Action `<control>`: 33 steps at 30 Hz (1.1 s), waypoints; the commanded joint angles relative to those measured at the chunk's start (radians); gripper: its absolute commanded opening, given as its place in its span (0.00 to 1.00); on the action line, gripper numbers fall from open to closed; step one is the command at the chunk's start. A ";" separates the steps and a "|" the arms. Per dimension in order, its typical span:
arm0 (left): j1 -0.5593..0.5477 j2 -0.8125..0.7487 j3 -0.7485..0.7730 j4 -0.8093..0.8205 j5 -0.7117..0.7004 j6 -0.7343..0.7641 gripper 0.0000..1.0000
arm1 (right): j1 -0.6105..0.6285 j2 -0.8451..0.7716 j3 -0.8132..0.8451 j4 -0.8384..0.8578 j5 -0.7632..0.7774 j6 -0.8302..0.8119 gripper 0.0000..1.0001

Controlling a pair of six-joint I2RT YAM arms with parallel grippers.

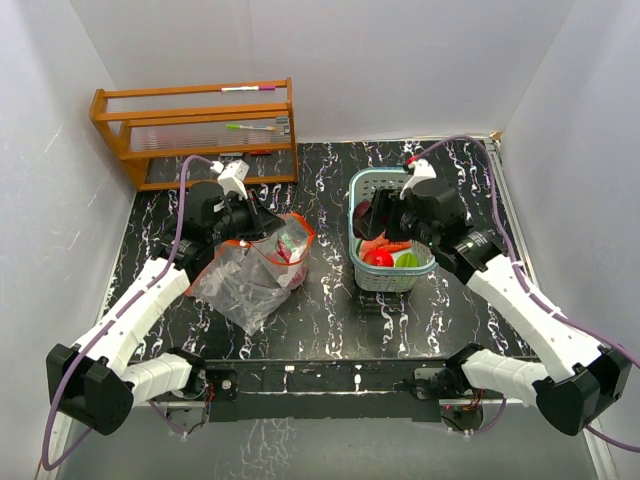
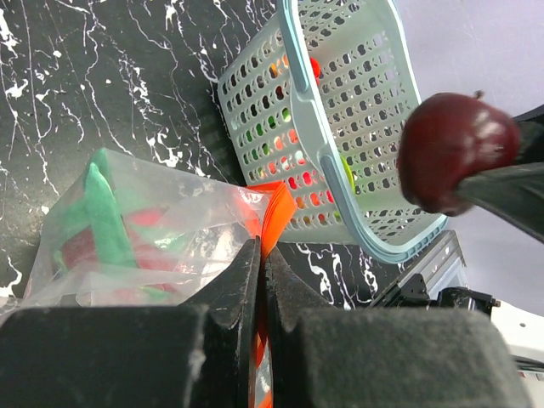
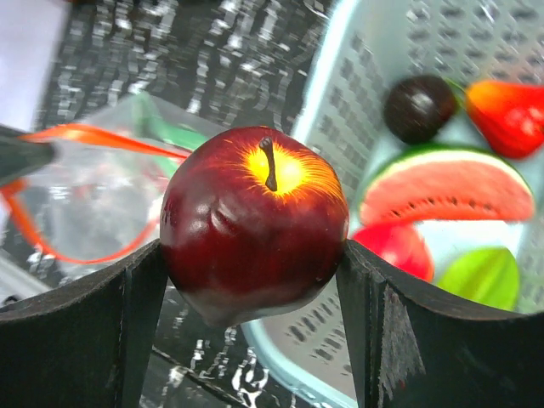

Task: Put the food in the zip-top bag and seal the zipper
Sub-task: Pick up the fake fruit from the bin, then place the fake fruit in the zipper food storage bag.

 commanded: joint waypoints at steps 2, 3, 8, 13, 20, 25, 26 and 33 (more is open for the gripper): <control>0.000 0.002 0.064 0.004 0.038 -0.010 0.00 | 0.007 -0.017 0.103 0.150 -0.240 -0.035 0.35; 0.000 0.003 0.068 0.004 0.040 -0.010 0.00 | 0.015 -0.014 0.103 0.168 -0.262 -0.032 0.35; 0.000 -0.003 0.079 0.000 0.041 -0.014 0.00 | 0.133 0.014 0.090 0.265 -0.267 -0.014 0.35; 0.000 -0.007 0.081 -0.002 0.040 -0.017 0.00 | 0.272 0.082 0.092 0.328 -0.193 -0.013 0.35; 0.000 -0.028 0.082 -0.006 0.041 -0.023 0.00 | 0.298 0.145 0.028 0.422 -0.128 0.025 0.35; 0.000 -0.042 0.088 -0.008 0.048 -0.028 0.00 | 0.298 0.210 0.016 0.456 -0.105 0.029 0.35; -0.001 -0.046 0.086 -0.005 0.051 -0.033 0.00 | 0.298 0.225 0.021 0.463 -0.112 0.030 0.35; 0.000 -0.078 0.054 0.000 0.069 -0.052 0.00 | 0.299 0.278 0.019 0.553 -0.026 0.074 0.35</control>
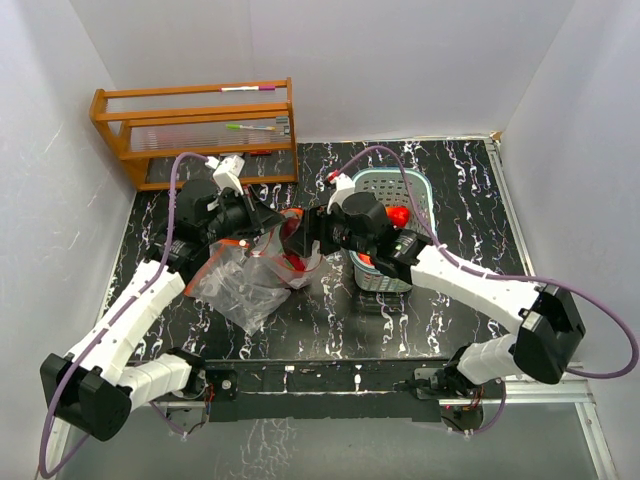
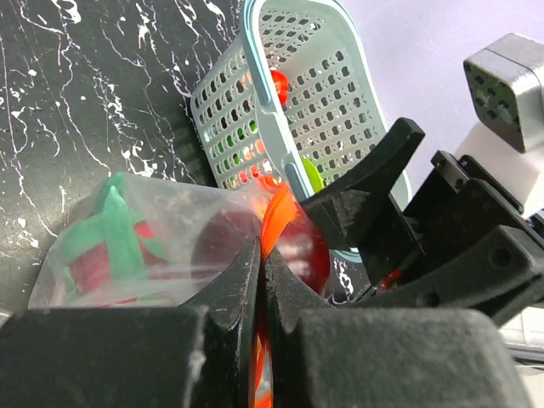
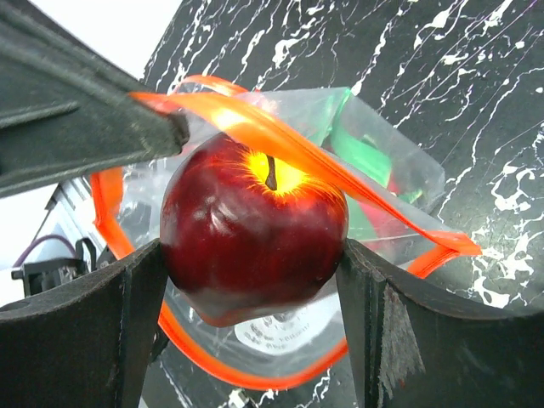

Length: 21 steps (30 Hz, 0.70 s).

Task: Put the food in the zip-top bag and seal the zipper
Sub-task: Place the fake fruit in the zipper food storage bag.

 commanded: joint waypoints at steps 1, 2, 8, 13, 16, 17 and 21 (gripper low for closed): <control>0.000 -0.060 0.002 0.014 0.041 -0.021 0.00 | 0.003 0.006 0.004 0.150 0.093 0.041 0.35; 0.000 -0.065 0.000 0.013 0.042 -0.022 0.00 | 0.004 0.015 0.008 0.158 0.101 0.046 0.35; 0.000 -0.073 0.012 -0.003 0.034 -0.009 0.00 | 0.080 0.090 0.099 0.070 0.150 0.024 0.38; 0.000 -0.063 0.029 0.002 0.032 -0.005 0.00 | 0.157 0.111 0.139 -0.060 0.203 0.007 0.57; 0.000 -0.061 0.027 0.003 0.028 -0.003 0.00 | 0.180 0.091 0.128 -0.111 0.230 0.009 0.84; 0.000 -0.059 0.024 0.005 0.029 -0.004 0.00 | 0.181 0.079 0.121 -0.120 0.240 0.013 0.95; 0.000 -0.057 0.018 0.000 0.026 0.004 0.00 | 0.181 0.024 0.096 -0.144 0.281 0.016 0.98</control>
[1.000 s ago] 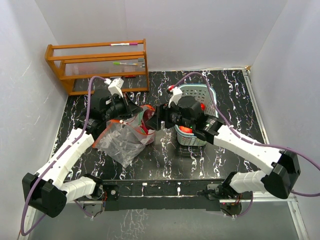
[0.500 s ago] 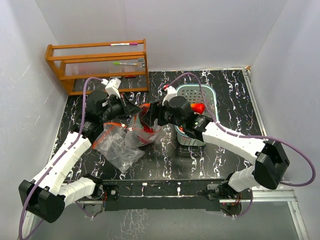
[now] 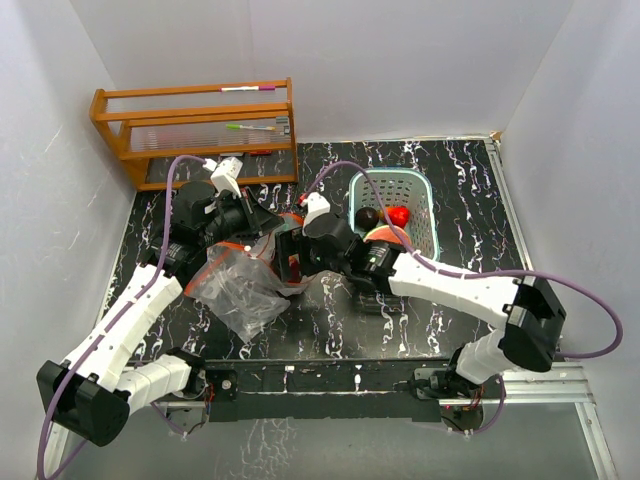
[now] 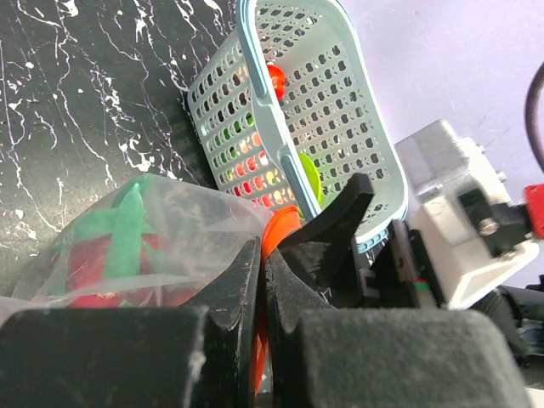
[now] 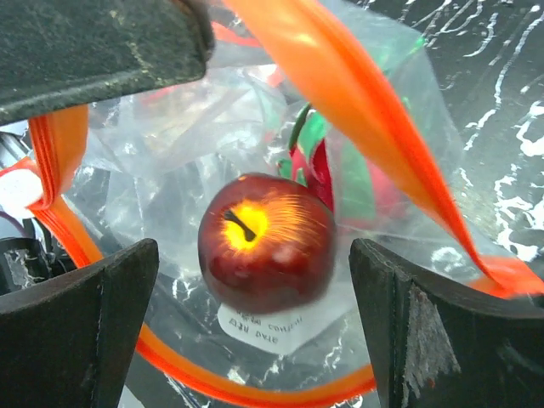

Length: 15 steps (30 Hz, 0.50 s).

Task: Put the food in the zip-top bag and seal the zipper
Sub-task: Place the fake fruit in the zipper food storage bag, then pick up the fake fruit from the bin.

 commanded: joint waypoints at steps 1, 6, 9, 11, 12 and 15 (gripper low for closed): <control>0.000 -0.022 0.022 0.023 0.024 0.013 0.00 | -0.004 -0.099 0.011 -0.032 0.087 -0.006 0.98; 0.000 -0.022 0.023 0.009 0.013 0.024 0.00 | -0.005 -0.149 0.025 -0.088 0.119 -0.016 0.98; 0.000 -0.021 0.027 -0.002 0.009 0.033 0.00 | -0.005 -0.205 0.037 -0.116 0.166 -0.025 0.99; 0.000 -0.022 0.029 -0.010 0.007 0.036 0.00 | -0.007 -0.243 0.051 -0.167 0.241 -0.013 0.98; 0.000 -0.023 0.030 -0.013 0.007 0.038 0.00 | -0.015 -0.261 0.066 -0.208 0.283 0.001 0.98; 0.000 -0.022 0.032 -0.014 0.010 0.041 0.00 | -0.068 -0.284 0.106 -0.324 0.378 0.034 0.98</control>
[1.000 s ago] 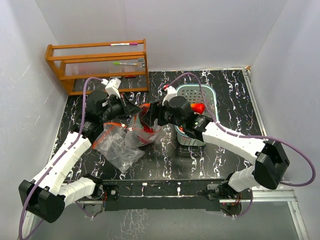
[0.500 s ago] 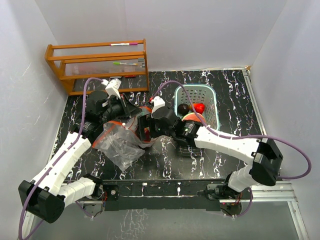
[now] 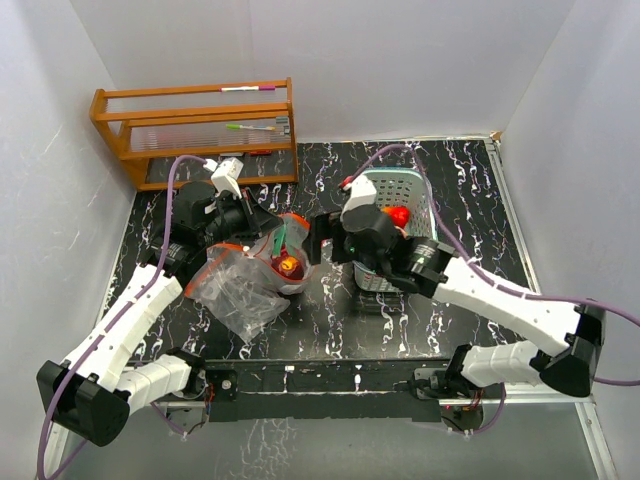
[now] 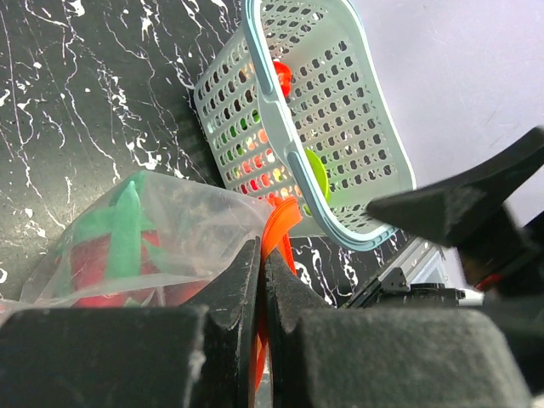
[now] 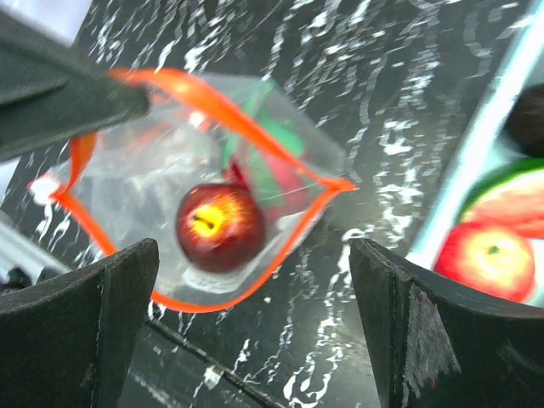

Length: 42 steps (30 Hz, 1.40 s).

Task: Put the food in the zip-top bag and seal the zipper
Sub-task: Pick up the fake fruit from the bin.

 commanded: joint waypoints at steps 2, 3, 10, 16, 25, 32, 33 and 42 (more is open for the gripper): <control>0.000 -0.018 0.034 -0.005 0.013 0.015 0.00 | -0.111 -0.068 0.102 -0.174 0.208 0.042 0.98; 0.000 -0.015 0.036 -0.006 0.014 0.016 0.00 | -0.156 -0.064 0.107 -0.190 0.189 0.039 0.98; 0.000 -0.011 0.040 -0.005 0.017 0.006 0.00 | -0.451 0.059 0.107 -0.188 -0.009 -0.046 1.00; 0.000 -0.011 0.033 -0.013 0.016 0.013 0.00 | -0.512 0.189 0.136 -0.108 -0.044 -0.073 0.97; 0.000 -0.008 0.031 -0.006 0.035 0.013 0.00 | -0.557 0.371 0.179 -0.054 0.025 -0.088 0.88; 0.000 -0.003 0.021 -0.001 0.043 0.016 0.00 | -0.565 0.421 0.129 0.084 -0.001 -0.140 0.76; 0.000 -0.002 0.020 0.001 0.043 0.016 0.00 | -0.566 0.425 0.117 0.107 -0.004 -0.146 0.76; 0.000 0.013 0.027 0.000 0.051 0.019 0.00 | -0.567 0.498 0.067 0.204 0.010 -0.146 0.75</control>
